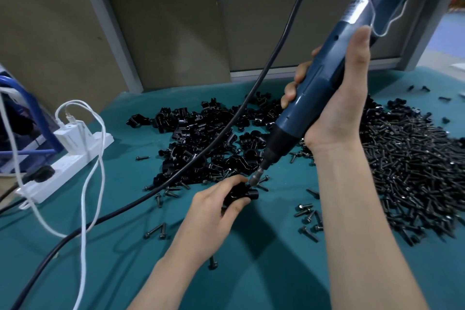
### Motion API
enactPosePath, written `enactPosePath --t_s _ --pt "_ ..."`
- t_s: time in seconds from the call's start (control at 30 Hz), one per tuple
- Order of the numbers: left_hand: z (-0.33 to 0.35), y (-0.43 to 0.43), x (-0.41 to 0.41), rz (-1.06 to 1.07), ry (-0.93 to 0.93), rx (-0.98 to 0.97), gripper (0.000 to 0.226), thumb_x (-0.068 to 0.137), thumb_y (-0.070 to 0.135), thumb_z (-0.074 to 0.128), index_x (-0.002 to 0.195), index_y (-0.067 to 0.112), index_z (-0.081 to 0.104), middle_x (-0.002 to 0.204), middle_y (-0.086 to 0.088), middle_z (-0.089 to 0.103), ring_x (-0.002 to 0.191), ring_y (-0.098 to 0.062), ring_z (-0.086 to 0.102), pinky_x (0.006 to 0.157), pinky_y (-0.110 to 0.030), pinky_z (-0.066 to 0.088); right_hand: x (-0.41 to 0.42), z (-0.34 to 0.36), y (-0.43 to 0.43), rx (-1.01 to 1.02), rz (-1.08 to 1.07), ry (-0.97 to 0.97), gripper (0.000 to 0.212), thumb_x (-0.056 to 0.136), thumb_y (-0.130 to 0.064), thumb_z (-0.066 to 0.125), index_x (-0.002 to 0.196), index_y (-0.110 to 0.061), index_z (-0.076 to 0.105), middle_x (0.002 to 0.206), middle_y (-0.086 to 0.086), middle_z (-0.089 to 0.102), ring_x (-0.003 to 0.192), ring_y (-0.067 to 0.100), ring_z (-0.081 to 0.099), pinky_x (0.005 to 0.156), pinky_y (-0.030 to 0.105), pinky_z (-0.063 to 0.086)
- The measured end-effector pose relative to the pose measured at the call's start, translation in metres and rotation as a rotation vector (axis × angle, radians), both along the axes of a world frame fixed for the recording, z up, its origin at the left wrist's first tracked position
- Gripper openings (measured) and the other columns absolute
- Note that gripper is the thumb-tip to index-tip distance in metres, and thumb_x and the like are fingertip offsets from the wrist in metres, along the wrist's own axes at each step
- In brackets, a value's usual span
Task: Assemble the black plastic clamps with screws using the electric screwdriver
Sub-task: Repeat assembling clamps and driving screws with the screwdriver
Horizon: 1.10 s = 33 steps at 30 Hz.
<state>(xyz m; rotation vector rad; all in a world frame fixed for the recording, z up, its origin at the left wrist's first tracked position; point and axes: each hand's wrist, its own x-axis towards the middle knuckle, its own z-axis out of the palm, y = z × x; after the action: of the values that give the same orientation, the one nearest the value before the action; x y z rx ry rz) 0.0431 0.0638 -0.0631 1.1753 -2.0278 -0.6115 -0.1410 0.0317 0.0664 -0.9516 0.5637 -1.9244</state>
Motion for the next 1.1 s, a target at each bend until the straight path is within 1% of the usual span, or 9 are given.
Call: enactPosePath --t_s 0.07,0.17,0.27,0.37,0.57,0.7,0.77,0.87,1.1 --pt "-0.0003 0.0000 0.0000 0.001 0.014 0.007 0.029 0.091 0.025 0.064 0.120 0.026 0.062 0.093 0.028 0.063 0.086 0.005 0.063 0.071 -0.013 0.049 -0.0003 0.0005 0.0005 -0.017 0.025 -0.001 0.053 0.079 -0.063 0.059 0.088 -0.011 0.049 0.062 0.003 0.053 0.045 0.019 0.047 0.047 0.026 0.043" --pt "-0.0014 0.0009 -0.0011 -0.007 0.024 0.032 0.031 0.091 0.027 0.063 0.121 0.029 0.060 0.095 0.026 0.064 0.088 0.003 0.064 0.074 -0.018 0.051 0.0003 0.0012 0.0007 -0.049 0.051 0.020 0.062 0.058 -0.065 0.059 0.087 -0.011 0.048 0.061 0.003 0.053 0.044 0.020 0.047 0.046 0.026 0.043" --pt "-0.0029 0.0018 -0.0018 -0.008 0.031 0.049 0.029 0.091 0.028 0.062 0.119 0.034 0.059 0.093 0.027 0.064 0.089 0.003 0.063 0.075 -0.019 0.052 0.0023 0.0009 -0.0002 -0.069 0.050 0.035 0.066 0.055 -0.066 0.061 0.088 -0.010 0.046 0.061 0.004 0.052 0.044 0.020 0.047 0.046 0.027 0.043" --pt "-0.0023 0.0010 -0.0023 0.003 0.041 0.059 0.031 0.090 0.031 0.061 0.111 0.052 0.050 0.093 0.027 0.064 0.088 0.002 0.064 0.076 -0.025 0.054 0.0039 0.0009 -0.0011 -0.086 0.054 0.049 0.065 0.056 -0.065 0.060 0.086 -0.010 0.046 0.061 0.004 0.052 0.043 0.020 0.047 0.047 0.027 0.042" --pt "-0.0011 0.0016 -0.0043 0.000 0.069 0.059 0.028 0.082 0.048 0.052 0.109 0.055 0.048 0.096 0.028 0.065 0.091 0.003 0.064 0.079 -0.026 0.055 0.0032 -0.0003 -0.0016 -0.094 0.065 0.066 0.062 0.057 -0.066 0.059 0.085 -0.011 0.048 0.061 0.004 0.053 0.044 0.020 0.047 0.048 0.027 0.043" --pt "-0.0001 0.0023 -0.0049 0.006 0.059 0.052 0.028 0.083 0.047 0.053 0.110 0.052 0.050 0.096 0.028 0.064 0.091 0.004 0.064 0.078 -0.021 0.054 0.0023 -0.0006 -0.0012 -0.097 0.086 0.052 0.061 0.056 -0.066 0.059 0.083 -0.012 0.050 0.061 0.003 0.053 0.043 0.019 0.048 0.048 0.026 0.043" --pt "-0.0006 0.0023 -0.0051 0.009 0.054 0.050 0.029 0.085 0.043 0.056 0.113 0.043 0.056 0.094 0.028 0.064 0.090 0.005 0.063 0.076 -0.018 0.053 0.0026 -0.0006 -0.0011 -0.095 0.088 0.058 0.061 0.056 -0.066 0.060 0.083 -0.012 0.050 0.061 0.003 0.053 0.043 0.020 0.048 0.048 0.027 0.043" --pt "-0.0018 0.0016 -0.0047 0.014 0.041 0.037 0.030 0.090 0.026 0.064 0.120 0.027 0.062 0.093 0.026 0.064 0.088 0.003 0.064 0.077 -0.022 0.053 0.0044 -0.0006 -0.0010 -0.095 0.087 0.064 0.062 0.057 -0.066 0.059 0.084 -0.012 0.049 0.061 0.004 0.052 0.044 0.020 0.047 0.048 0.027 0.042" --pt "-0.0020 0.0014 -0.0054 0.022 0.040 0.049 0.030 0.091 0.022 0.065 0.120 0.028 0.061 0.094 0.027 0.063 0.089 0.004 0.063 0.079 -0.025 0.054 0.0047 -0.0004 -0.0013 -0.099 0.084 0.076 0.056 0.059 -0.065 0.056 0.080 -0.012 0.050 0.060 0.003 0.052 0.043 0.020 0.047 0.047 0.027 0.042"
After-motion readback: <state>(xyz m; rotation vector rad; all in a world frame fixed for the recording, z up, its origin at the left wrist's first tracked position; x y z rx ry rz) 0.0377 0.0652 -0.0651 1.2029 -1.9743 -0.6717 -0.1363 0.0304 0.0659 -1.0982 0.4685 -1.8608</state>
